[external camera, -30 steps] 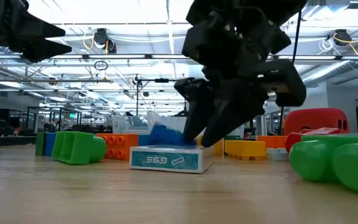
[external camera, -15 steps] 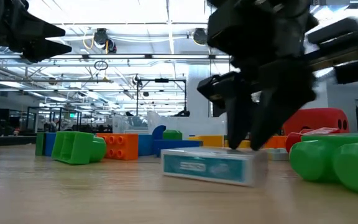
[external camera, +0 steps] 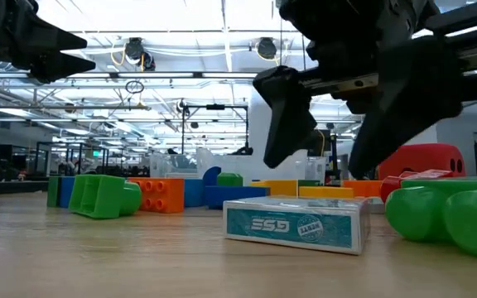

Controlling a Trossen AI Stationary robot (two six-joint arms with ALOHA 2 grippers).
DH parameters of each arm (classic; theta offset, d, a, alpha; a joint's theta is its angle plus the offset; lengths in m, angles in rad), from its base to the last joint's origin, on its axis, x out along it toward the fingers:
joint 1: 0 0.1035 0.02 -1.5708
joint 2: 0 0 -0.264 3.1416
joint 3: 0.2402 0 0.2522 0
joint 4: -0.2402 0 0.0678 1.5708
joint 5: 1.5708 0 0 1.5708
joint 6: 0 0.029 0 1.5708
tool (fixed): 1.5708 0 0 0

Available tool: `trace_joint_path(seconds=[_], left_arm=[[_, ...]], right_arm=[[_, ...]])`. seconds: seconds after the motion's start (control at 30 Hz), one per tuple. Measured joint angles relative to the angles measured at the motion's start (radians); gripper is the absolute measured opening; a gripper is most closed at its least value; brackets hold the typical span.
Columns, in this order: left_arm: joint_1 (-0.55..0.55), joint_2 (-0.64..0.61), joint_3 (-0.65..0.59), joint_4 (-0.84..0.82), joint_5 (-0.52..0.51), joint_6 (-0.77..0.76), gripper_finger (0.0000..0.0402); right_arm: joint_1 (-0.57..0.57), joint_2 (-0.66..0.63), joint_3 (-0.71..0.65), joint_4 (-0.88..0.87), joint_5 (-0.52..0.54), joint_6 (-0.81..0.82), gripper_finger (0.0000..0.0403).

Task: Pick & Place Toys
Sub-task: Put the green deck of cards into the top left transparent bin

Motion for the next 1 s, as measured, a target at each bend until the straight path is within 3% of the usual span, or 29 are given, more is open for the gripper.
trace_joint_path(seconds=[0.13,0.27,0.5,0.73,1.0], left_arm=[[0.000,0.000,0.000,0.000,0.000,0.000,0.0379],[0.000,0.000,0.000,0.000,0.000,0.000,0.0379],[0.000,0.000,0.000,0.001,0.000,0.000,0.0379],[0.000,0.000,0.000,0.000,0.001,0.000,0.0379],[0.000,0.000,0.000,0.000,0.002,0.000,0.0379]], right_arm=[[-0.002,0.009,0.001,0.027,-0.040,0.000,0.0357],[-0.005,0.046,0.001,0.040,-0.102,-0.025,0.0358],[-0.028,0.133,0.006,0.103,-0.097,-0.071,0.0340],[-0.054,0.129,0.003,0.086,-0.057,-0.070,0.0319],[-0.056,0.126,0.003,0.090,-0.043,0.055,0.0287]])
